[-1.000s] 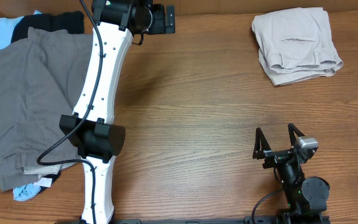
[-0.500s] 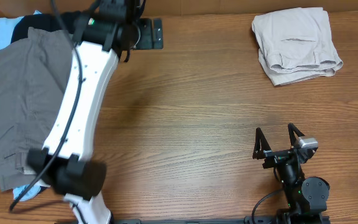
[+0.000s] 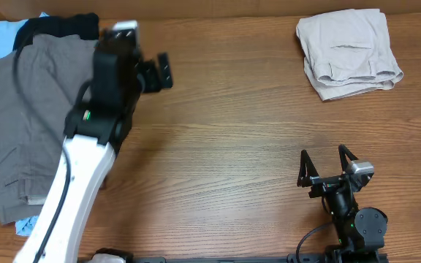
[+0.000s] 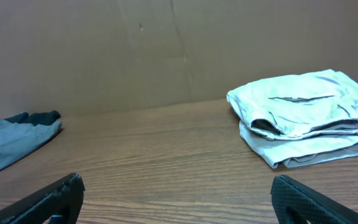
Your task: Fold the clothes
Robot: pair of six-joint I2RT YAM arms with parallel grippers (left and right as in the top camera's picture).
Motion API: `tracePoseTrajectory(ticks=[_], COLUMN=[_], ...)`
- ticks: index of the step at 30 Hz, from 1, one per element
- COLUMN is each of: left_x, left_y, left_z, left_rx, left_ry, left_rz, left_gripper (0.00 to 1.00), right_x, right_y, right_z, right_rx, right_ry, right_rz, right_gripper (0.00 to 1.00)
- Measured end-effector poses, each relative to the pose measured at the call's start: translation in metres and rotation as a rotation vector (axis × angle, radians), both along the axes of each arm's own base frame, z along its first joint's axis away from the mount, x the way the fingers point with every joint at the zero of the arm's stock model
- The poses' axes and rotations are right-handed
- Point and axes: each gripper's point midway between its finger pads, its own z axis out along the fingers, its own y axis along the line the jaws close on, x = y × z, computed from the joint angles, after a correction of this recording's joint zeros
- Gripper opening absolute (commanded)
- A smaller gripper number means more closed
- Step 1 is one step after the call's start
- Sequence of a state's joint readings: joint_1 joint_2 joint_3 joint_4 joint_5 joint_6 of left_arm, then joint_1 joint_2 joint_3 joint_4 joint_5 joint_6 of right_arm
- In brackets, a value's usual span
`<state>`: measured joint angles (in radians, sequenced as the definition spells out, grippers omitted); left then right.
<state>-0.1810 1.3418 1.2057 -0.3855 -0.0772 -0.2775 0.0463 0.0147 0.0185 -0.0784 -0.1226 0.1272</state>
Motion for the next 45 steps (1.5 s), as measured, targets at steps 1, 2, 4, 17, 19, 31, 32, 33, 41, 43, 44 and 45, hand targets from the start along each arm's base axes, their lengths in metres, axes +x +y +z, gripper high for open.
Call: tracePoseTrajectory(ticks=[1, 2, 4, 17, 19, 31, 32, 33, 41, 43, 44, 45], left_x=[-0.006, -0.013, -0.026, -0.115, -0.125, -0.16, -0.162, -0.163, -0.173, -0.173, -0.173, -0.174], left_y=[0.008, 0.017, 0.034, 0.062, 0.063, 0.077, 0.077, 0.077, 0.088, 0.087, 0.087, 0.086], left_z=[-0.002, -0.004, -0.011, -0.047, -0.052, -0.071, -0.074, -0.076, -0.092, -0.099, -0.105, -0.112], left_rx=[-0.01, -0.019, -0.036, 0.006, 0.011, 0.039, 0.042, 0.044, 0.08, 0.09, 0.096, 0.097], left_ry=[-0.024, -0.044, -0.085, -0.399, -0.426, -0.565, -0.57, -0.573, -0.541, -0.515, -0.489, -0.461], left_rz=[0.011, 0.024, 0.05, 0.07, 0.075, 0.127, 0.127, 0.129, 0.159, 0.149, 0.142, 0.136], left_gripper=[1.0, 1.0, 1.0, 1.0, 1.0, 1.0, 1.0, 1.0, 1.0, 1.0, 1.0, 1.0], right_x=[0.0, 0.0, 0.0, 0.0, 0.0, 0.0, 0.0, 0.0, 0.0, 0.0, 0.0, 0.0], right_y=[0.0, 0.0, 0.0, 0.0, 0.0, 0.0, 0.0, 0.0, 0.0, 0.0, 0.0, 0.0], right_z=[0.0, 0.0, 0.0, 0.0, 0.0, 0.0, 0.0, 0.0, 0.0, 0.0, 0.0, 0.0], right_rx=[-0.001, -0.001, 0.0, 0.0, 0.0, 0.0, -0.001, 0.0, 0.0, 0.0, 0.0, 0.0], right_ry=[0.0, -0.001, 0.0, 0.0, 0.0, 0.0, 0.0, 0.0, 0.0, 0.0, 0.0, 0.0], right_rz=[0.0, 0.0, 0.001, 0.0, 0.0, 0.0, 0.0, 0.001, 0.0, 0.001, 0.0, 0.0], right_gripper=[1.0, 1.0, 1.0, 1.0, 1.0, 1.0, 1.0, 1.0, 1.0, 1.0, 1.0, 1.0])
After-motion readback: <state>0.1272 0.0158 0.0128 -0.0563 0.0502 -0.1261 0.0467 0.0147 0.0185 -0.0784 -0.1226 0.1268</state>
